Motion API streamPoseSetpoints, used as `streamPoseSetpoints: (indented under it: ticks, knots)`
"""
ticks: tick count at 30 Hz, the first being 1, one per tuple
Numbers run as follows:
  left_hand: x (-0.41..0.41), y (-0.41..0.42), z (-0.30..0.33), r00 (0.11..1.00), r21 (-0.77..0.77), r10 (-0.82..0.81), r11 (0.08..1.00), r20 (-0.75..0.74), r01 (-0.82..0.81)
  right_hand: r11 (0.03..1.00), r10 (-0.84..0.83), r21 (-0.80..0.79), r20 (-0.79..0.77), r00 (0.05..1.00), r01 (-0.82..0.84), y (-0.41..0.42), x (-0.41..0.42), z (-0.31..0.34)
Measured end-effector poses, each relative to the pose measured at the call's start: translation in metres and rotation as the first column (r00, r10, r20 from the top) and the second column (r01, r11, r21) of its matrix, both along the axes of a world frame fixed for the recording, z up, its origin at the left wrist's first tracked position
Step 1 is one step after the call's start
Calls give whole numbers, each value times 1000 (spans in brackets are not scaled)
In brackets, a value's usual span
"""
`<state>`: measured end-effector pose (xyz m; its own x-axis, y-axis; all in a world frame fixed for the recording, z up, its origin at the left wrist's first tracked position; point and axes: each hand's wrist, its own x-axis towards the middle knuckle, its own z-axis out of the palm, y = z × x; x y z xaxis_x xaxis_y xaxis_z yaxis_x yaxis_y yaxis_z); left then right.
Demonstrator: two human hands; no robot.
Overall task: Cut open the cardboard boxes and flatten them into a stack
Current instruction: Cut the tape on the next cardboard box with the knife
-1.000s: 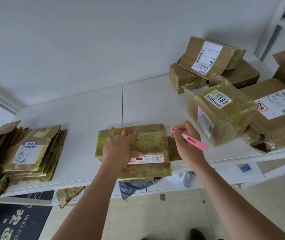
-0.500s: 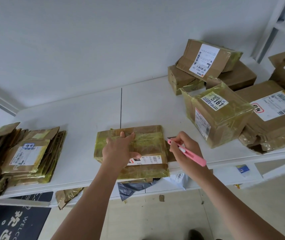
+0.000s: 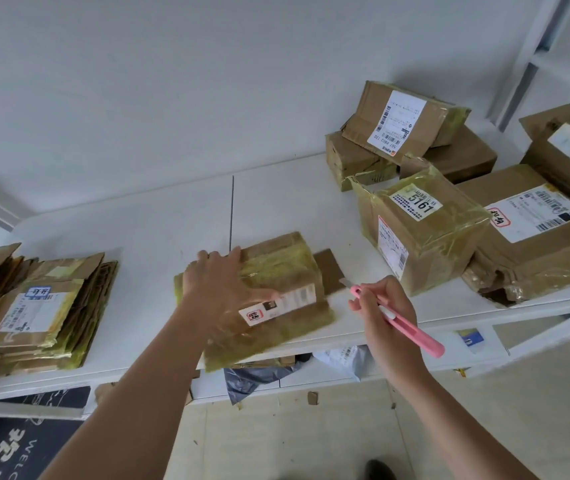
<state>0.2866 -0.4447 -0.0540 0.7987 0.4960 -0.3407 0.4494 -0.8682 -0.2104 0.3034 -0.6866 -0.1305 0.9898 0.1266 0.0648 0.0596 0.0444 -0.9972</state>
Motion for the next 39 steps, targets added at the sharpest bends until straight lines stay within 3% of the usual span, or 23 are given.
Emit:
streamPoseSetpoints:
  ticks: [2,6,12,15,17,19,20,21,22,23,25,26,27,29,34,39]
  knots:
    - [-1,-10,-6,990,77,94,992,101,-102,1000,0,21,1,1000,0,-1,0,3]
    - [3,-19,-12,908,-53,368,930,199,-365,998,6,59,12,1000,-6,-1,-7,5]
    - [-1,-5,-5,948,-14,276,961,160,-277,999,33,14,-2,999,-33,11,-24,-1]
    - [-12,-1,-14,907,-162,363,929,215,-333,999,42,-11,0,999,-42,23,-29,0]
    - [-17,0,-16,793,-441,551,798,259,-410,999,40,7,19,999,-40,30,-33,3]
    - [-21,1,-14,606,-734,781,499,150,-461,1000,9,29,62,998,-11,35,-40,5]
    - [-23,2,-15,542,-824,837,359,76,-439,999,-18,41,87,996,14,38,-43,6]
    - [-26,0,-17,523,-868,852,283,31,-408,998,-43,52,103,994,38,40,-45,7]
    - [-29,-1,-19,548,-865,835,306,44,-397,997,-61,60,111,992,55,42,-46,7]
    - [-33,-2,-23,624,-804,771,447,125,-391,995,-76,66,116,990,69,44,-46,7]
    - [-42,-4,-30,811,-503,483,817,330,-281,992,-105,84,103,989,97,47,-44,5]
    - [-46,-4,-32,866,-338,302,926,399,-168,989,-115,98,82,990,107,48,-43,4]
    - [-50,-3,-34,892,-233,159,971,423,-62,988,-117,110,62,991,109,49,-41,2]
    - [-54,-3,-40,921,-220,57,975,386,32,986,-98,135,25,995,94,51,-36,0]
    - [-62,-14,-39,934,-287,42,956,353,65,993,-10,119,51,999,4,57,-1,7]
    - [-56,-8,-30,975,-374,-47,919,217,128,987,75,141,-19,997,-71,41,21,-2]
